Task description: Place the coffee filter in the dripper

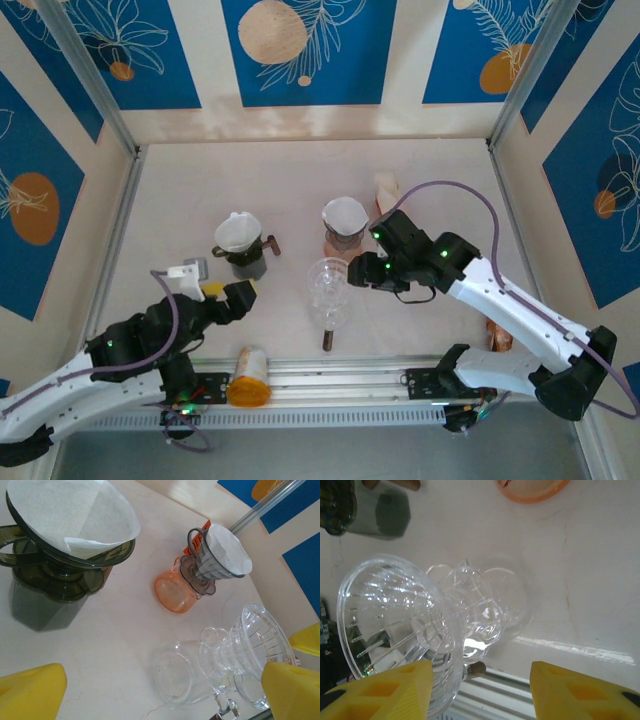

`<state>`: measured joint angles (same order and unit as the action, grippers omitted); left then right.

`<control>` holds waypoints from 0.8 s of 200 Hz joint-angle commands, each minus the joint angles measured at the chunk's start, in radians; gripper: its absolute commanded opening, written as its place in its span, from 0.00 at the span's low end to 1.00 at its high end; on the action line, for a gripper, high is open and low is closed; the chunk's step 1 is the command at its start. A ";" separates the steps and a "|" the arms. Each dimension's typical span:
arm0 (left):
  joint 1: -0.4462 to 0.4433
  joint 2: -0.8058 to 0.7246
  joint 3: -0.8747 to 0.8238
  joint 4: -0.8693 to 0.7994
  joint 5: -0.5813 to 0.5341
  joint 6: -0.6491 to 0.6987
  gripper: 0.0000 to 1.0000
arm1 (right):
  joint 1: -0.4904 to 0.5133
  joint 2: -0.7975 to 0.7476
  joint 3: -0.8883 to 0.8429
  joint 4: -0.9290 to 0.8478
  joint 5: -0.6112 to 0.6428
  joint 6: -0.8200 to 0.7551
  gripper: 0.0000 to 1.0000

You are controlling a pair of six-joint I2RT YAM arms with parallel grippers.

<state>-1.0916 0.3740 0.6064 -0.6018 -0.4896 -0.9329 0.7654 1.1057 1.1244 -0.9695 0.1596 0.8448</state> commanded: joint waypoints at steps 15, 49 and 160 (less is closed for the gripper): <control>-0.004 0.049 -0.016 0.074 0.058 0.035 1.00 | -0.064 -0.050 0.042 0.030 0.167 -0.128 0.53; -0.005 0.083 -0.011 0.093 0.071 0.043 1.00 | -0.203 -0.001 0.050 0.170 0.234 -0.271 0.46; -0.004 0.140 0.006 0.106 0.090 0.048 1.00 | -0.513 0.497 0.257 0.400 0.087 -0.595 0.33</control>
<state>-1.0916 0.4934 0.6006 -0.5274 -0.4179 -0.9062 0.2527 1.5291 1.2919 -0.5922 0.2581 0.3637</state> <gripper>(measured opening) 0.998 0.340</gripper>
